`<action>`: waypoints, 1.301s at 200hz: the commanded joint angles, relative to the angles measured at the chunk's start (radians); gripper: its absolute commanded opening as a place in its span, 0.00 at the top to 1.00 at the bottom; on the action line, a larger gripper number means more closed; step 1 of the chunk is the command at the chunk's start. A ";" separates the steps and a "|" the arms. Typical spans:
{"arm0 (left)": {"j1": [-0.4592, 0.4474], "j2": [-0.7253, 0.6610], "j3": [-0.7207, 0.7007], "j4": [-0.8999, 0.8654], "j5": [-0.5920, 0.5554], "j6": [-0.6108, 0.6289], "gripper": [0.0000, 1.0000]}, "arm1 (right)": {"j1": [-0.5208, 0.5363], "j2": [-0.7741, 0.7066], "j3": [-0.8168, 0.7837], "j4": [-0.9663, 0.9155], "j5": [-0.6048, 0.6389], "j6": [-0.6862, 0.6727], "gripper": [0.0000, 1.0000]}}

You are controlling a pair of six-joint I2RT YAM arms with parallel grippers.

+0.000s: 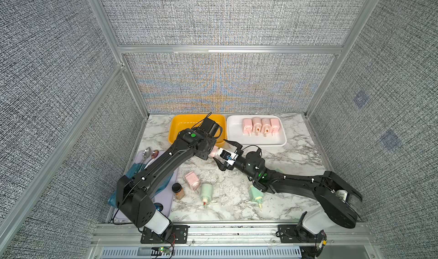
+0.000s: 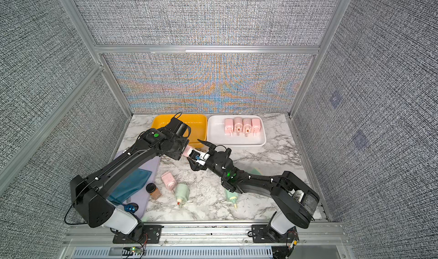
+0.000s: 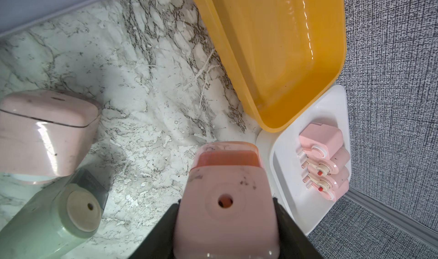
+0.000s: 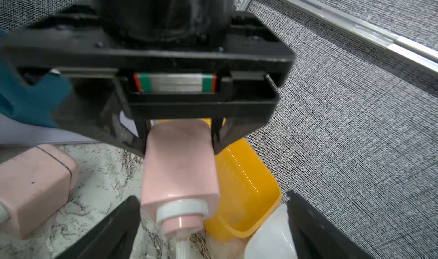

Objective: Place the pencil sharpeners by color into the storage box
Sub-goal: Place the pencil sharpener in the storage box.

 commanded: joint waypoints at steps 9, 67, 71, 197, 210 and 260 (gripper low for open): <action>0.009 0.007 0.011 0.007 0.043 -0.006 1.00 | -0.001 0.030 0.056 -0.080 -0.103 -0.049 0.02; 0.013 -0.011 0.001 0.013 0.057 -0.018 1.00 | -0.002 0.068 0.079 -0.045 -0.063 -0.058 0.17; 0.013 -0.012 0.001 0.013 0.058 -0.019 1.00 | -0.001 0.068 0.079 -0.041 -0.066 -0.058 0.19; 0.016 -0.003 -0.013 0.041 0.112 -0.029 1.00 | -0.001 0.061 0.085 -0.110 -0.088 -0.076 0.41; 0.018 -0.001 -0.013 0.042 0.114 -0.029 1.00 | -0.001 0.057 0.087 -0.118 -0.093 -0.074 0.47; 0.019 0.009 -0.014 0.044 0.112 -0.019 1.00 | -0.007 0.044 0.123 -0.231 -0.143 -0.084 1.00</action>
